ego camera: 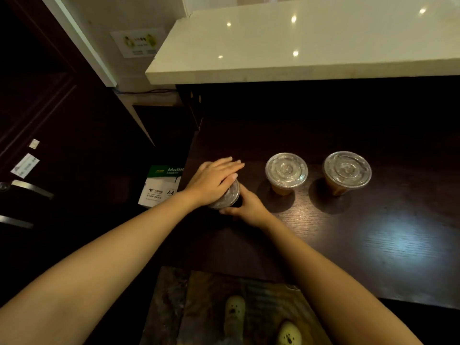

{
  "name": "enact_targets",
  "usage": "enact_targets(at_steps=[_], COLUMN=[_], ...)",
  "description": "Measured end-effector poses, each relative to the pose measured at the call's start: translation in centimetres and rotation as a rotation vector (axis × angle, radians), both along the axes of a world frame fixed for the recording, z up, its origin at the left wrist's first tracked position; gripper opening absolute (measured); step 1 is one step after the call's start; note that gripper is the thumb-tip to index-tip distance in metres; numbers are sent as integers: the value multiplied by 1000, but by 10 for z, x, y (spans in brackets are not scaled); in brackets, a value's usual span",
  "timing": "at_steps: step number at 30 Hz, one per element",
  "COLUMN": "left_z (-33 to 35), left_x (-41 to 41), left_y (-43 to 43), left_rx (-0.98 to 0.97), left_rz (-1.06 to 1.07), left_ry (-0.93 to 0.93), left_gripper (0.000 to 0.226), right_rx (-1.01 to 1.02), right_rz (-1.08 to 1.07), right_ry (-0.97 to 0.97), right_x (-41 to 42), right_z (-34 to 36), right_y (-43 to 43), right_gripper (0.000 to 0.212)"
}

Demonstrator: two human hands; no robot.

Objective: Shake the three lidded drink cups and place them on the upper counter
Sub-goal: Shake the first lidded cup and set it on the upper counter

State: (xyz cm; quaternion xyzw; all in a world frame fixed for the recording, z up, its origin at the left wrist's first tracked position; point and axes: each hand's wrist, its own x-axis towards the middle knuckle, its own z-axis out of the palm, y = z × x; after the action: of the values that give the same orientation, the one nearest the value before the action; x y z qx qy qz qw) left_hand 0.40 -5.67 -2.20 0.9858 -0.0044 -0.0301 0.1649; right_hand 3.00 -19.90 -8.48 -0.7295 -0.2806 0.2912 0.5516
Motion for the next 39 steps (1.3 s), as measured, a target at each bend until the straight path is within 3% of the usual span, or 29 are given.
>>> enact_targets(at_steps=[4, 6, 18, 27, 32, 39], left_z=[-2, -5, -7, 1, 15, 99], left_x=[14, 15, 12, 14, 18, 39], left_y=[-12, -20, -26, -27, -30, -46], left_rx=[68, 115, 230, 206, 150, 160], left_rz=[280, 324, 278, 254, 172, 79], left_ry=[52, 69, 29, 87, 239, 346], left_gripper=[49, 51, 47, 49, 55, 96], right_rx=[24, 42, 41, 20, 20, 93], right_rz=[-299, -368, 48, -48, -161, -234], right_ry=[-99, -158, 63, 63, 60, -73], right_x=[-22, -32, 10, 0, -8, 14], right_z=[-4, -6, -6, 0, 9, 66], right_y=[15, 22, 4, 6, -1, -13], right_gripper=[73, 70, 75, 75, 71, 79])
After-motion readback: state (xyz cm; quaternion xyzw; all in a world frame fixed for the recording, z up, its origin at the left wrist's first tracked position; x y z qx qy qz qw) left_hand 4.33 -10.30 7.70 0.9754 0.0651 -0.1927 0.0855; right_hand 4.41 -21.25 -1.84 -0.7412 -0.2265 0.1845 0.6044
